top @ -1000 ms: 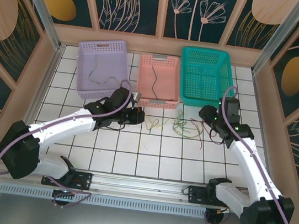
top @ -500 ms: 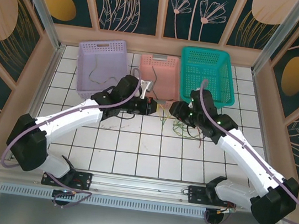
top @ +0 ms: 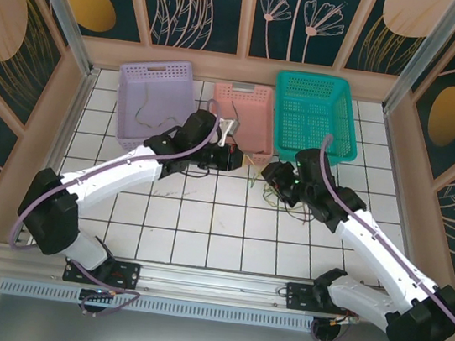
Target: Untangle the cables
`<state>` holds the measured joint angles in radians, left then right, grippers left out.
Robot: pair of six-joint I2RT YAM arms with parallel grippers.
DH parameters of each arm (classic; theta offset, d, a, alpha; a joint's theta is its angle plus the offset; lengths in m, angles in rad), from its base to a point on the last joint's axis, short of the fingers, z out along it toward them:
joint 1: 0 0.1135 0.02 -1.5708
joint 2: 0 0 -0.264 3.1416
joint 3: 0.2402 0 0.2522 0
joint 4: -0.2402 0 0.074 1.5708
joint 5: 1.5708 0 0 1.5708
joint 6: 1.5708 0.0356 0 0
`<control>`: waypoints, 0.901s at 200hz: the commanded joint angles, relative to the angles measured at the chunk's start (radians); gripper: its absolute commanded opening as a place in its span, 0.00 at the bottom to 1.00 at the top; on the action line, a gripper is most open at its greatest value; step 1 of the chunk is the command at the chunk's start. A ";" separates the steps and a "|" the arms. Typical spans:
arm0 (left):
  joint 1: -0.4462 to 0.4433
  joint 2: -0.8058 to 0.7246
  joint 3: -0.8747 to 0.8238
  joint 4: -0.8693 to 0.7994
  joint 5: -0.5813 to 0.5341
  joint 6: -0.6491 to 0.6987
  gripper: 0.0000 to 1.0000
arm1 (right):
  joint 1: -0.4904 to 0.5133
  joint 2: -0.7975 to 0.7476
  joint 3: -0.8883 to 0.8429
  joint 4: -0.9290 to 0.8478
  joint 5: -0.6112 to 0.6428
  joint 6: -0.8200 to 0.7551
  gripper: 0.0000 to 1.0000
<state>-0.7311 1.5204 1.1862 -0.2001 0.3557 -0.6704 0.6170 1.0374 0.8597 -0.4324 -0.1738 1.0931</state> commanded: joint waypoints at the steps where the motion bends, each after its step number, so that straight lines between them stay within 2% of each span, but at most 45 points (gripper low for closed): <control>1: 0.005 0.029 0.053 -0.031 -0.002 -0.038 0.00 | 0.013 0.019 -0.012 0.080 -0.053 0.019 0.37; 66: 0.005 0.041 0.064 -0.042 0.025 -0.039 0.00 | 0.018 0.143 0.080 0.055 -0.047 -0.096 0.36; 120: 0.006 0.040 0.061 -0.032 0.039 -0.044 0.00 | 0.020 0.194 0.100 0.053 -0.037 -0.137 0.29; 143: 0.004 0.041 0.058 -0.029 0.042 -0.049 0.00 | 0.020 0.207 0.108 0.060 -0.043 -0.147 0.21; 173: 0.004 0.046 0.075 -0.042 0.013 -0.056 0.00 | 0.023 0.213 0.116 0.044 -0.043 -0.167 0.00; 180: 0.005 0.050 0.088 -0.053 -0.004 -0.064 0.00 | 0.026 0.209 0.117 0.033 -0.036 -0.177 0.00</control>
<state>-0.7311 1.5543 1.2228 -0.2348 0.3779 -0.7124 0.6308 1.2469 0.9421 -0.3920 -0.2108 0.9543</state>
